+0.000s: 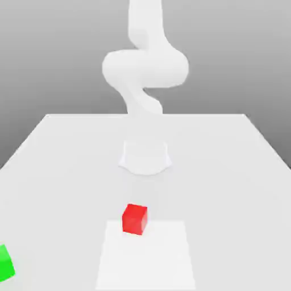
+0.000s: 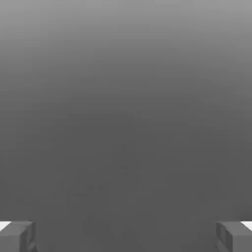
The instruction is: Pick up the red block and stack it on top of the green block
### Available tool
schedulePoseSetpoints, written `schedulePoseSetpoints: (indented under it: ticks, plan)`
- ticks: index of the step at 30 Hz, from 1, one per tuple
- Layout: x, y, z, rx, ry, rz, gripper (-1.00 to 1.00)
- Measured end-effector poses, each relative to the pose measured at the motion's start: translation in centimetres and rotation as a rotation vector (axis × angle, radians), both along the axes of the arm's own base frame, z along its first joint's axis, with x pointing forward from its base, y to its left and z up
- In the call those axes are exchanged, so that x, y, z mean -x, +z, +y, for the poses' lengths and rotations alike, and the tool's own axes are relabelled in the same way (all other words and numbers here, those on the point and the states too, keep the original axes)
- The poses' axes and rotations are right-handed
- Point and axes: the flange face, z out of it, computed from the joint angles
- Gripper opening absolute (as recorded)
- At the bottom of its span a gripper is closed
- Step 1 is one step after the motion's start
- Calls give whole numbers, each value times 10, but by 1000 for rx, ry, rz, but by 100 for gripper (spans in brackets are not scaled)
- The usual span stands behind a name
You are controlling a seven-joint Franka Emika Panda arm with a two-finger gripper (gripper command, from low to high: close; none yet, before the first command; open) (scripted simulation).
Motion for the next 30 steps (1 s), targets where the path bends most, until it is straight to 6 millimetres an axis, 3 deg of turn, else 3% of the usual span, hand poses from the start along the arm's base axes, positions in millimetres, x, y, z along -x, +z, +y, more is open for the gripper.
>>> schedulePoseSetpoints:
  ticks: [4,9,12,18,23,24,30]
  plan:
    - [-32,-99,-7,-25,-43,147,0]
    - [-38,-225,-14,-51,-100,332,0]
    - [-23,-300,-18,-66,-140,451,0]
    - [37,-453,-23,-90,-221,689,0]
    - [47,-508,-23,-93,-231,718,0]
    - [48,-514,-23,-93,-231,719,-100]
    - [48,-518,-23,-93,-232,718,-100]
